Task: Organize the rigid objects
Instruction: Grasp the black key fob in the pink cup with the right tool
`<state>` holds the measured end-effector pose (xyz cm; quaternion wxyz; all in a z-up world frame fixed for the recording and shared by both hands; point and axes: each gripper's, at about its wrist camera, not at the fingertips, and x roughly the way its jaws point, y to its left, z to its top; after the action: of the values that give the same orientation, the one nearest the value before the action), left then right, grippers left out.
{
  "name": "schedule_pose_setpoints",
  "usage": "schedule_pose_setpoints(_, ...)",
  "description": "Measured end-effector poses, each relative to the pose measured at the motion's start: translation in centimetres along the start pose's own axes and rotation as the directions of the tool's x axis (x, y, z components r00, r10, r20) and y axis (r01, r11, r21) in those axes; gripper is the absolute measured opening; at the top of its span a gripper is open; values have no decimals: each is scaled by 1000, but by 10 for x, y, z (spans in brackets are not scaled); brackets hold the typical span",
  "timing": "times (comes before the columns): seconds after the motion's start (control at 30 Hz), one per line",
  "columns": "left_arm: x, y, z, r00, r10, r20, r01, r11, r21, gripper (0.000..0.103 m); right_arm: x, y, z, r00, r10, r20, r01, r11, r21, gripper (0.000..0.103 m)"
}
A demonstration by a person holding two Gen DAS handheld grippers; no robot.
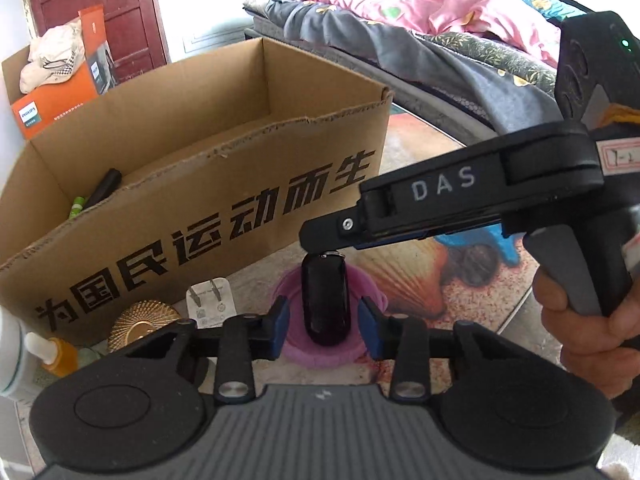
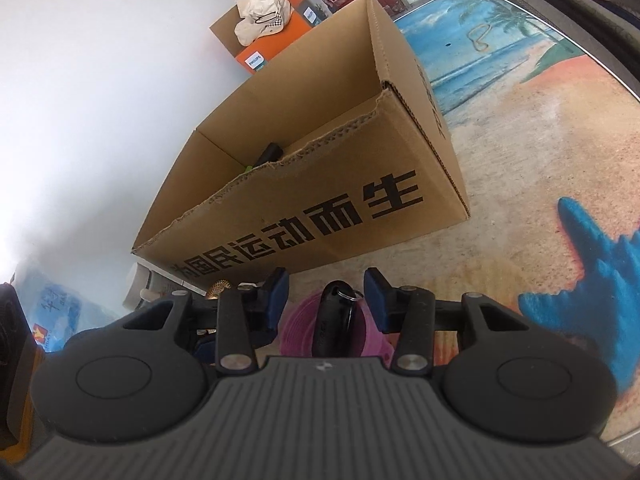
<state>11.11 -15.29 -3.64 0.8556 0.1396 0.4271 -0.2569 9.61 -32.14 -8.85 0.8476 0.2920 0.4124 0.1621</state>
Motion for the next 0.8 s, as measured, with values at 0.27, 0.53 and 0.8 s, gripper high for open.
schedule_pose_setpoints(0.27, 17, -7, -5, 1000, 21, -20, -20, 999, 33, 36, 5, 1, -2, 998, 56, -25, -57, 998, -35, 14)
schedule_pose_setpoints(0.53, 25, -11, -10, 999, 29, -20, -28, 998, 49, 37, 3, 13, -7, 999, 35, -39, -38, 995, -88, 14)
schedule_pose_setpoints(0.8, 26, -13, -12, 1000, 24, -15, -24, 998, 53, 38, 7, 7, 4, 1000, 4, 0, -4, 996, -87, 33)
